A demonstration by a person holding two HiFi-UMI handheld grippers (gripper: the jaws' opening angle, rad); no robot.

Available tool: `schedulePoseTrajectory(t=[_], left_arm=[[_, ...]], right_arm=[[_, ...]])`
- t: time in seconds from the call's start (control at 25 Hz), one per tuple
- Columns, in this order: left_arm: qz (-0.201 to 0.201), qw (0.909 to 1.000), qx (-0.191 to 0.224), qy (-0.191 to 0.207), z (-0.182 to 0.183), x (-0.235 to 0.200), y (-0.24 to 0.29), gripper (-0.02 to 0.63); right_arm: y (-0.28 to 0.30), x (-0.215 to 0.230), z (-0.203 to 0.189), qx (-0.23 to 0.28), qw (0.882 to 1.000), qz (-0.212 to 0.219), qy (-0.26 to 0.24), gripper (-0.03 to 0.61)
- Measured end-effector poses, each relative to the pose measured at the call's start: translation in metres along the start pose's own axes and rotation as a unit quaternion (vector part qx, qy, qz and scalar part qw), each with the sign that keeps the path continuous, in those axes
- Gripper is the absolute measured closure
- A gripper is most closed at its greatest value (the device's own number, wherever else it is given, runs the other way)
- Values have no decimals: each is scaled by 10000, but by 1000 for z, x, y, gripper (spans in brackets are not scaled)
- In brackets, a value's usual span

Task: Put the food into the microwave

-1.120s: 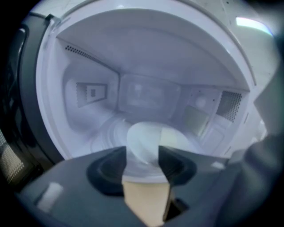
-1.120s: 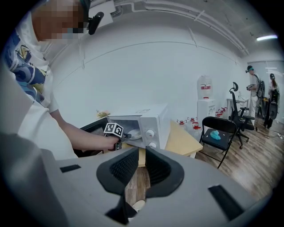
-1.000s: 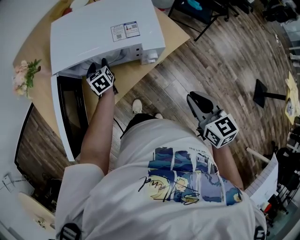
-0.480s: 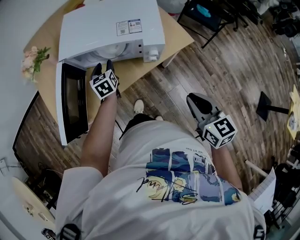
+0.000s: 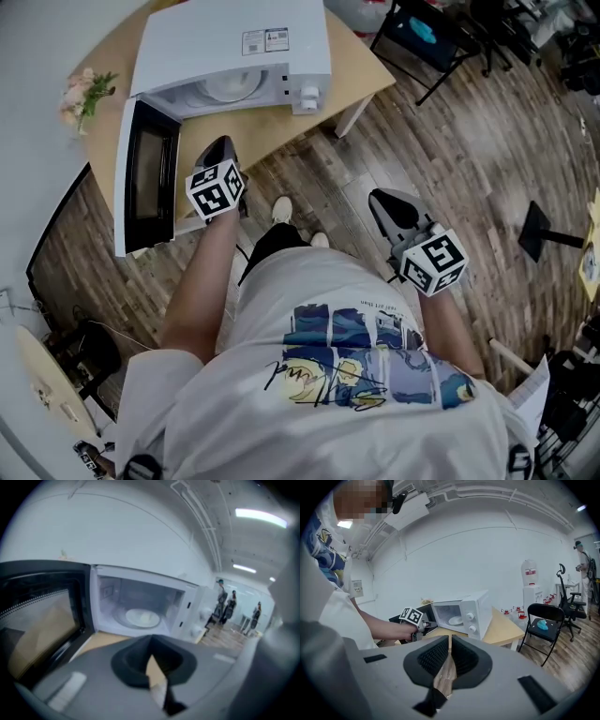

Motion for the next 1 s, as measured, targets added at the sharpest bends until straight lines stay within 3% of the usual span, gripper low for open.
schedulePoseTrajectory(t=[0.36, 0.68, 1.0], left_arm=[[-934, 9946, 385, -242, -4, 49, -70, 606], [-1835, 9813, 456, 351, -4, 102, -129, 606], [-1819, 9813, 347, 517, -16, 109, -142, 606]], right_arm=[[-12, -17, -16, -6, 9994, 316, -154, 563], [-21, -27, -24, -36, 9984, 502, -249, 569], [-24, -32, -27, -100, 9976, 595, -344, 571]])
Point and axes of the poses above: the fingertips, and each gripper's own axes: y forward along the fingers, x to its right, z out of its top, the point moved 3 cm from there along -y, backward along the fingers, and after that the axes turned 9 degrees about y, right-handed, at the moved point
